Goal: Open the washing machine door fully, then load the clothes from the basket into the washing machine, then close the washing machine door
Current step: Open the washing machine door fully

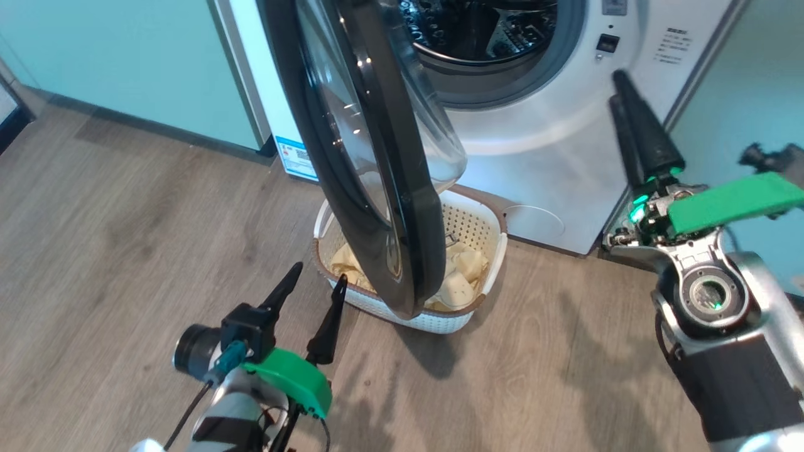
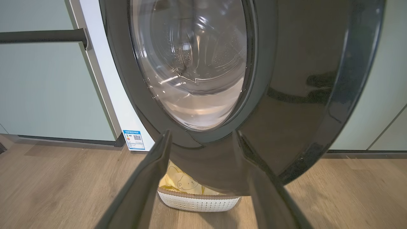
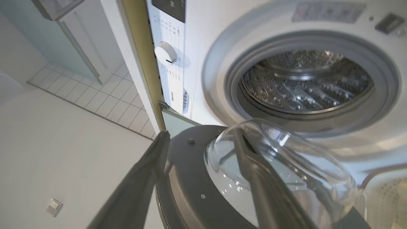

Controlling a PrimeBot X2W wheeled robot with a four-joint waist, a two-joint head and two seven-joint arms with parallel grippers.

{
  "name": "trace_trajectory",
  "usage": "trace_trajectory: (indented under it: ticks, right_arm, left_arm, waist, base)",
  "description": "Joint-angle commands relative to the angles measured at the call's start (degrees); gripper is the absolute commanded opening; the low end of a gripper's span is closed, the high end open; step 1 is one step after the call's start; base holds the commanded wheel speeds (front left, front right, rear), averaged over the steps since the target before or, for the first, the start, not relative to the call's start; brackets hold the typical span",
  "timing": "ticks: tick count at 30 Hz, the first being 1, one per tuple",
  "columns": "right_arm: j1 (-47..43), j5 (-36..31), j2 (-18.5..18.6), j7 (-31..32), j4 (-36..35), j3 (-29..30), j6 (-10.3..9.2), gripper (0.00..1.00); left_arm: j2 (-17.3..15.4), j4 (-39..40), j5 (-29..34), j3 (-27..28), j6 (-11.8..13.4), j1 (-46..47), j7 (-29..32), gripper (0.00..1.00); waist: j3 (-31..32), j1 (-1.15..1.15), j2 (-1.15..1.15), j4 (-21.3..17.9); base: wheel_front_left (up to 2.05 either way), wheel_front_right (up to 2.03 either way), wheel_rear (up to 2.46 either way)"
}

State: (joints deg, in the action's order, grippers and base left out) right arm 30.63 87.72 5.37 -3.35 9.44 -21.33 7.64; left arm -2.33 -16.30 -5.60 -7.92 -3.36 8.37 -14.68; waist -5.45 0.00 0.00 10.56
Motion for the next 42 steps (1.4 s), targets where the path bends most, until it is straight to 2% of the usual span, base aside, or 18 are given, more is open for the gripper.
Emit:
trace_trajectory:
  ticks: [1, 5, 8, 15, 16, 17, 21, 28, 34, 42]
  right_arm:
    - [0.6, -3.5, 0.4, -2.8, -3.8, -0.8, -0.15, 1.00]
    - [-0.4, -14.0, 2.9, -9.8, -7.2, -2.7, -0.15, 1.00]
    - [-1.5, -22.8, 4.0, -11.4, -8.4, -1.6, -0.15, 1.00]
    - [-9.6, -51.8, 1.6, -11.6, -11.8, 7.5, -0.15, 1.00]
    - [-11.2, -54.7, 1.1, -11.6, -12.3, 8.4, -0.15, 1.00]
    - [-11.2, -54.7, 1.1, -11.6, -12.3, 8.4, -0.15, 1.00]
    - [-17.9, -65.2, 0.0, -11.6, -13.6, 10.5, -0.15, 1.00]
    - [-29.6, -73.5, -2.0, -11.6, -12.9, 16.2, -0.15, 1.00]
    - [-37.4, -75.6, -2.5, -11.6, -10.9, 18.8, -0.15, 1.00]
    - [-41.5, -75.8, -2.5, -11.6, -9.8, 20.6, -0.15, 1.00]
  left_arm:
    - [-1.0, 1.7, 0.3, 2.2, 0.2, 1.2, -0.3, 1.00]
    - [-1.3, 1.8, 0.3, 2.8, 0.2, 1.2, -0.3, 1.00]
    - [-1.4, 2.0, 0.3, 3.2, 0.3, 1.2, -0.3, 1.00]
    - [-1.5, 2.3, 0.3, 3.8, 0.4, 0.6, -0.3, 1.00]
    - [-1.5, 2.4, 0.3, 3.8, 0.4, 0.5, -0.3, 1.00]
    - [-1.5, 2.4, 0.3, 3.8, 0.4, 0.5, -0.3, 1.00]
    - [-1.5, 2.4, 0.2, 4.2, 0.4, -0.2, -0.3, 1.00]
    - [-1.6, 2.4, -0.1, 5.2, 0.7, -1.6, -0.3, 1.00]
    - [-1.8, 2.7, -0.5, 6.3, 1.1, -2.9, -0.3, 1.00]
    - [-1.9, 2.6, -0.7, 6.7, 1.2, -3.9, -0.3, 1.00]
  waist:
    - [0.2, 0.00, 0.00, -0.5]
    - [0.3, 0.00, 0.00, -1.4]
    - [0.4, 0.00, 0.00, -2.1]
    - [0.8, 0.00, 0.00, -3.3]
    - [0.9, 0.00, 0.00, -3.5]
    - [0.9, 0.00, 0.00, -3.5]
    - [1.4, 0.00, 0.00, -4.2]
    - [2.3, 0.00, 0.00, -5.1]
    - [3.4, 0.00, 0.00, -6.1]
    - [4.7, 0.00, 0.00, -6.8]
  base:
    - [0.00, 0.00, 0.00]
    - [0.00, 0.00, 0.00]
    - [0.00, 0.00, 0.00]
    - [0.00, 0.00, 0.00]
    - [0.00, 0.00, 0.00]
    - [0.00, 0.00, 0.00]
    - [0.00, 0.00, 0.00]
    - [0.00, 0.00, 0.00]
    - [0.00, 0.00, 0.00]
    - [0.00, 0.00, 0.00]
